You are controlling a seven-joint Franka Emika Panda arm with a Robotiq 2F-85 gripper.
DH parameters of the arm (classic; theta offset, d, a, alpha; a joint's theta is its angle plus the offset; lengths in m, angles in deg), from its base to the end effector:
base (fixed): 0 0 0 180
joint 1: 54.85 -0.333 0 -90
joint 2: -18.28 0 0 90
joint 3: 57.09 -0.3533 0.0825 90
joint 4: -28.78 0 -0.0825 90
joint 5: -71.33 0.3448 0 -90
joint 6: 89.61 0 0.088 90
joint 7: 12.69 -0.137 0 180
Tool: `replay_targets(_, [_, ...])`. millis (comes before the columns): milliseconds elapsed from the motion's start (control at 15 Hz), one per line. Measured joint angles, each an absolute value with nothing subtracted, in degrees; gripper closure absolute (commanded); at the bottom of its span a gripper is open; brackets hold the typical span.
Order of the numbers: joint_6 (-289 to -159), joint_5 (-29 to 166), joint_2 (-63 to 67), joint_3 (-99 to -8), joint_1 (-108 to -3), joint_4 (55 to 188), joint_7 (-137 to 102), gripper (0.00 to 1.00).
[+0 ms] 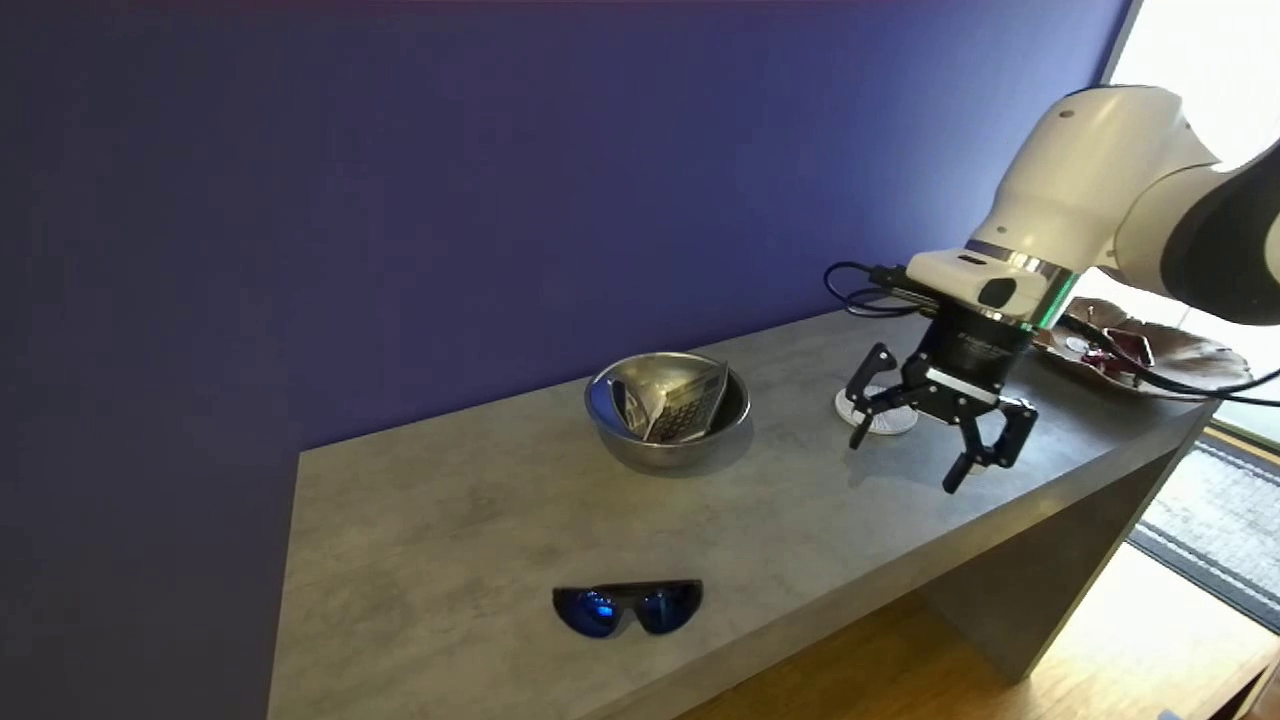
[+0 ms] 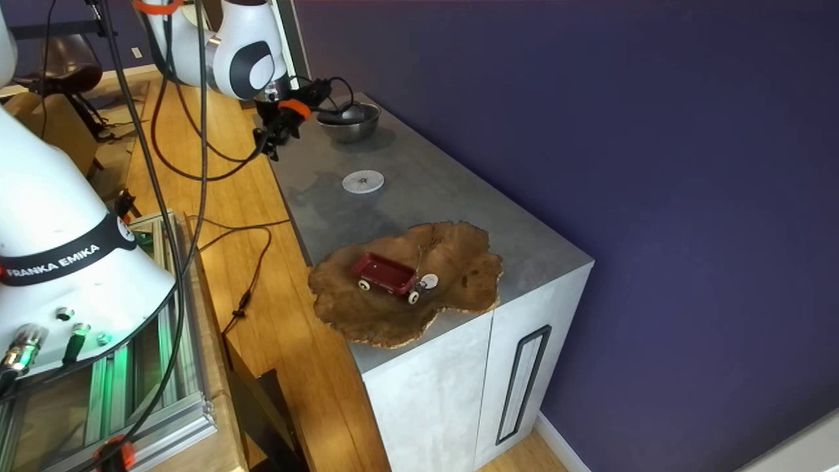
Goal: Move the white thing to the right
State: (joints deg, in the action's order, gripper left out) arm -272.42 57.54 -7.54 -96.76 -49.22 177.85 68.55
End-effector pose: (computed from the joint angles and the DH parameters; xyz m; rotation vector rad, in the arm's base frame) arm 0.3624 0.2880 0.2094 -1.3870 -2.6261 -0.5250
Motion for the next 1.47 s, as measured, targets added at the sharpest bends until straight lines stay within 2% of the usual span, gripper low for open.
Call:
replay_targets(333, [-275.87,63.20,-0.57,-97.80,-50.33,187.89,54.37,0.00])
replay_targets(800, [-275.94,66.01,-1.75,-97.23,-49.97,185.40,49.45,0.00])
replay_targets(1200, [-276.08,64.71,0.56,-85.74,-53.26,185.57,34.90,0.00])
replay_targets(1467, [-274.87,71.04,2.59,-74.00,-64.07,185.80,29.30,0.00])
